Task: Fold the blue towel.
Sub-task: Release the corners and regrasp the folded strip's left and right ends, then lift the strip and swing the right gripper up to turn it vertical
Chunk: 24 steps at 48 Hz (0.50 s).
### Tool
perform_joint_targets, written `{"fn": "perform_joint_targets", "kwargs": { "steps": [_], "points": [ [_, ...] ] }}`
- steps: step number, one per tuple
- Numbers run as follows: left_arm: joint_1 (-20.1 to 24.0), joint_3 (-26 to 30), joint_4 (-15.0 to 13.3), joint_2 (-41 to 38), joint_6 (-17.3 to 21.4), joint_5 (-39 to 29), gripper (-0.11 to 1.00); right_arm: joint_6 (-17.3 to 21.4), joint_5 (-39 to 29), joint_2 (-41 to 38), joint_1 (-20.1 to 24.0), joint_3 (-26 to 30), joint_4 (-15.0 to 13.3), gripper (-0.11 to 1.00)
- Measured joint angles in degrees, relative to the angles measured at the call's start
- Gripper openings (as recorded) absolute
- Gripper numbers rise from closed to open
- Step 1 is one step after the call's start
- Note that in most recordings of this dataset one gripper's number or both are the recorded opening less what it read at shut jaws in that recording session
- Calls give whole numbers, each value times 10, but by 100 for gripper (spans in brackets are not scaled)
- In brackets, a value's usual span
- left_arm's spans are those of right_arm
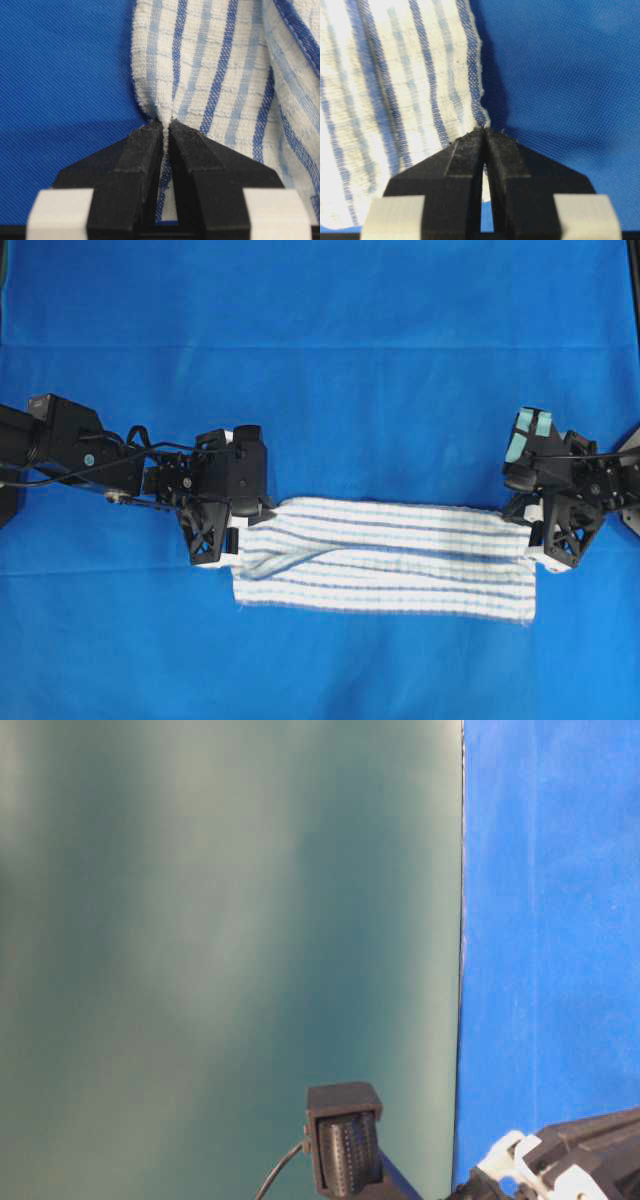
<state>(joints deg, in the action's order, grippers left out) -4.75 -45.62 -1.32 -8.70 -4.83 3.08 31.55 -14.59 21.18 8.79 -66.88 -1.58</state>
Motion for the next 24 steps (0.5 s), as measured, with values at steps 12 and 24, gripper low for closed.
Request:
{"fn": "perform_joint_targets", "kwargs": {
  "steps": [12, 24],
  "points": [
    [0, 9, -1, 47, 4, -66, 3, -2, -56, 75, -1, 24, -18, 1],
    [4, 30, -1, 128, 6, -134, 3, -3, -134, 156, -4, 62, -47, 1]
  ]
}}
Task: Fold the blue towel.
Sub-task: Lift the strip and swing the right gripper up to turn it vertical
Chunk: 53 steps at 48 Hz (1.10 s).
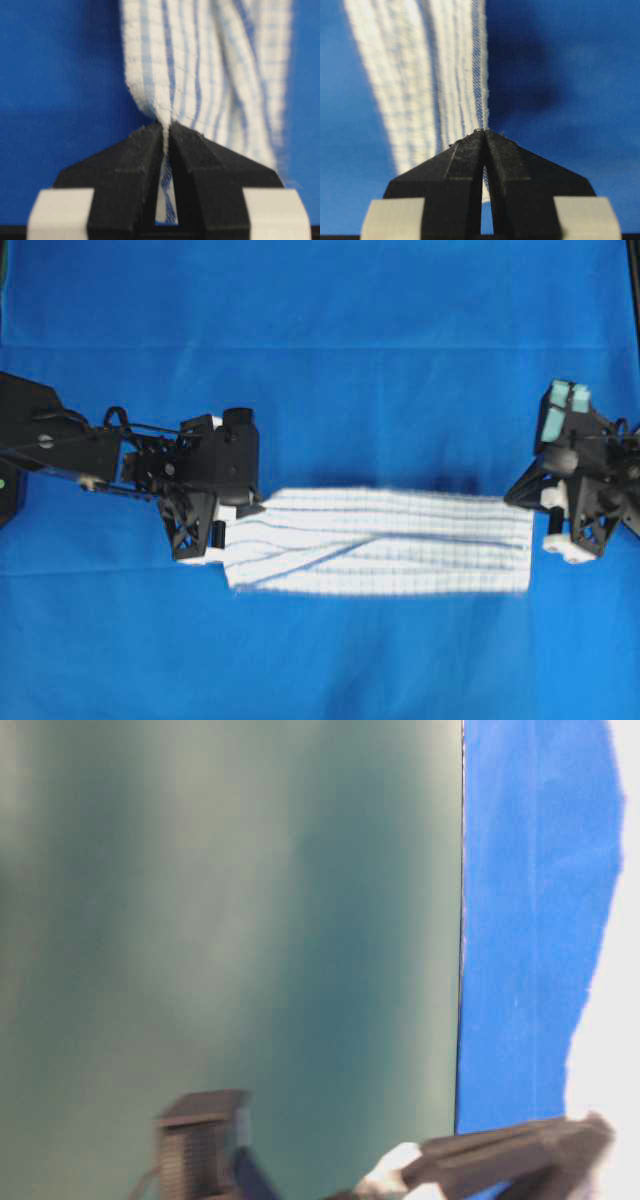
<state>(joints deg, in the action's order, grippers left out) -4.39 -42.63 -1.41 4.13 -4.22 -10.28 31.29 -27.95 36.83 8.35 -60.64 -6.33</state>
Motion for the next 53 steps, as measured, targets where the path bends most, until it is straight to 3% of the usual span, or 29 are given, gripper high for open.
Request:
{"fn": "perform_joint_targets", "kwargs": {
  "steps": [19, 32, 37, 53],
  "points": [
    [1, 7, 0, 77, 0, -29, 3, -2, -78, 120, 0, 37, -41, 1],
    [-1, 11, 1, 82, -6, -33, 3, 6, -83, 127, -18, 38, -83, 1],
    [-9, 20, 0, 76, -8, -31, 3, 6, -81, 112, -55, 38, -93, 1],
    [-58, 84, 0, 10, -9, -13, 3, 4, 10, 22, -243, 40, -127, 1]
  ]
}}
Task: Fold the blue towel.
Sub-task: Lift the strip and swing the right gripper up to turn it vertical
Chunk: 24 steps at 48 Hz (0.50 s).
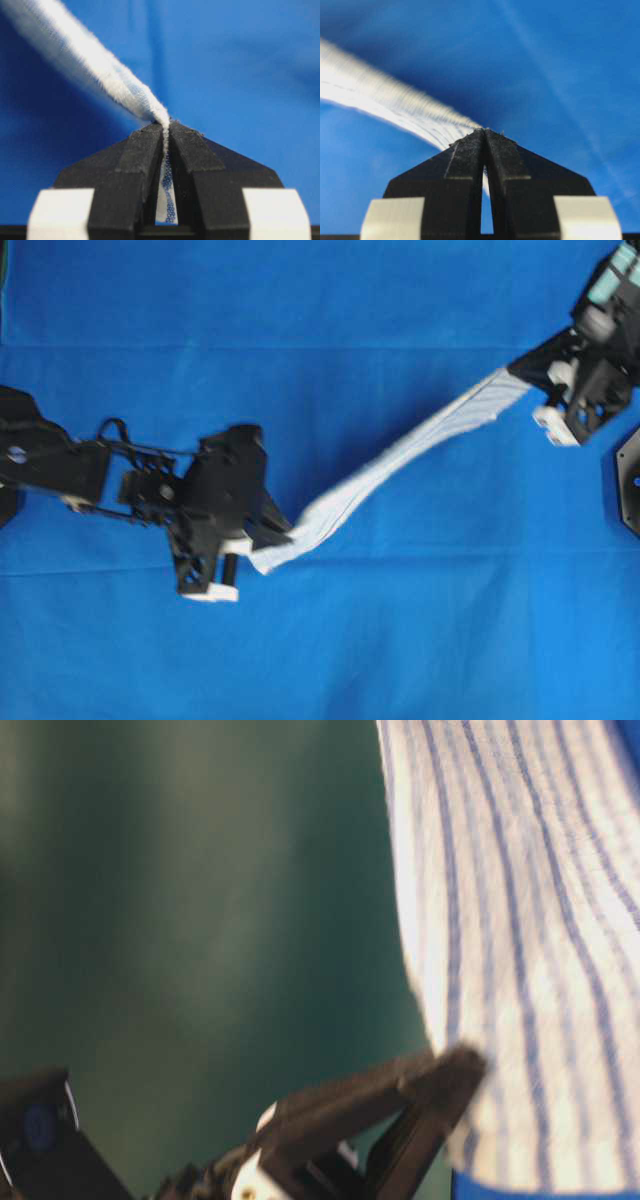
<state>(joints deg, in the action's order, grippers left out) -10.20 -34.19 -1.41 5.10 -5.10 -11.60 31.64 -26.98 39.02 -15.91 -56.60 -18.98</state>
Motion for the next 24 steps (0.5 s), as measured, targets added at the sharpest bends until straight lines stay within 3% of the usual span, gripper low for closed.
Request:
{"fn": "perform_joint_targets", "kwargs": {
  "steps": [10, 24],
  "points": [
    [-13, 62, 0, -61, -1, 19, 3, -6, 84, -71, -71, 30, -15, 1],
    [-17, 148, 0, -134, 5, 32, 3, -17, 119, -192, -96, 115, -40, 1]
  ]
}}
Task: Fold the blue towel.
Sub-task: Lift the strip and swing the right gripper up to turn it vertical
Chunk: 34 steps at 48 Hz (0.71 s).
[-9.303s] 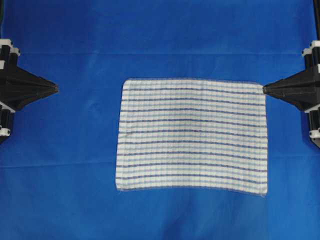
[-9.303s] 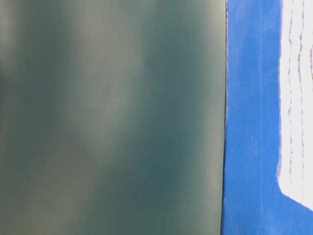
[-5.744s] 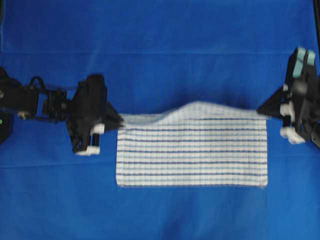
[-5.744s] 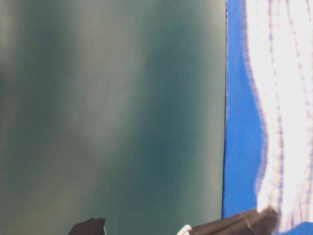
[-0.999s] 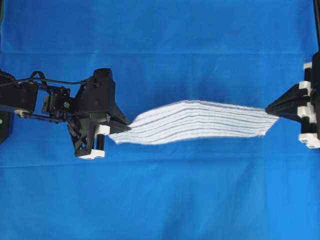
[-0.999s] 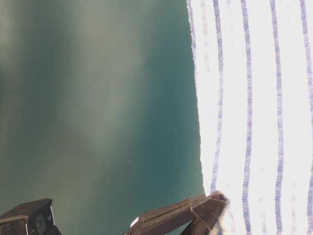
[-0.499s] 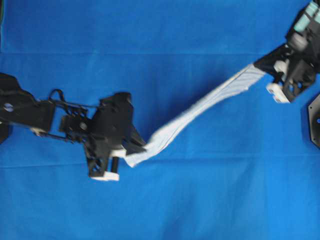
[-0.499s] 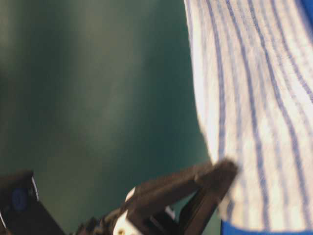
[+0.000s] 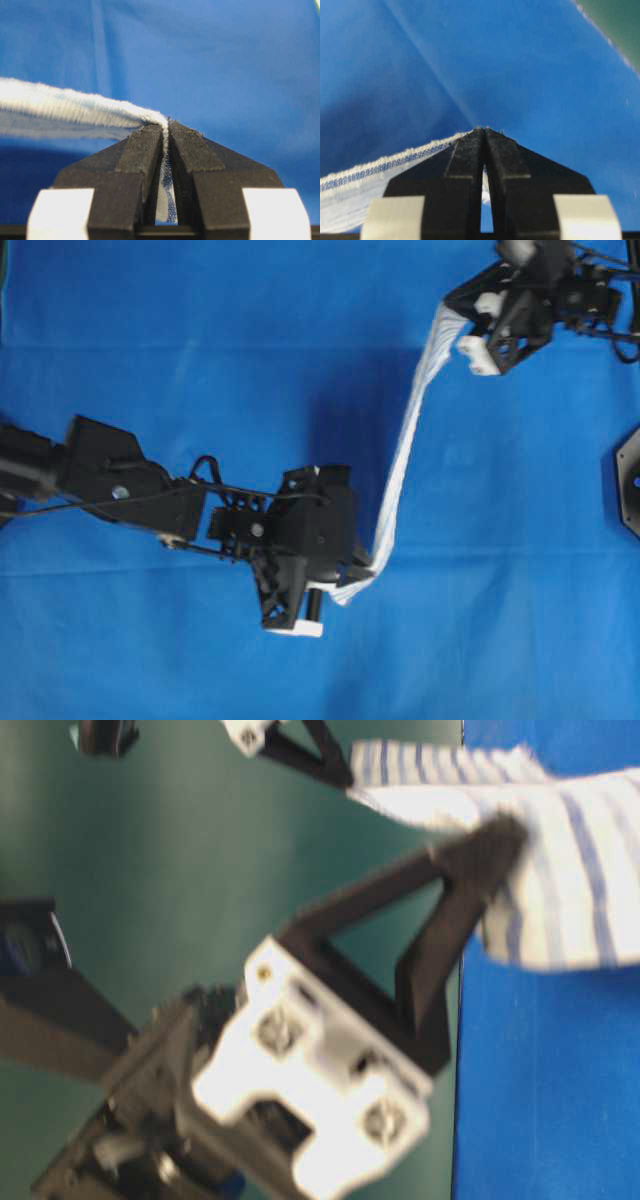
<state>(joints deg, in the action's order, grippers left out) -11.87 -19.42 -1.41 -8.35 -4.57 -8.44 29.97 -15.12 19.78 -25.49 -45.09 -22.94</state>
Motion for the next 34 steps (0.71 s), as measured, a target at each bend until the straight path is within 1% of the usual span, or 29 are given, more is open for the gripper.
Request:
{"fn": "perform_joint_targets", "kwargs": {
  "steps": [9, 19, 26, 29, 34],
  "points": [
    [1, 23, 1, -18, 1, 1, 3, 0, 1, -46, -1, 41, -13, 1],
    [5, 33, 2, -33, 6, 20, 3, 0, -1, -41, -3, 42, -19, 1],
    [18, 45, 2, -51, 18, 53, 3, 0, -9, 0, -15, 12, -20, 1],
    [26, 54, 1, -67, 22, 69, 3, 0, -15, 29, -21, -8, -21, 1],
    [31, 88, 1, -106, 30, 96, 3, 0, -31, 74, -26, -36, -22, 1]
  ]
}}
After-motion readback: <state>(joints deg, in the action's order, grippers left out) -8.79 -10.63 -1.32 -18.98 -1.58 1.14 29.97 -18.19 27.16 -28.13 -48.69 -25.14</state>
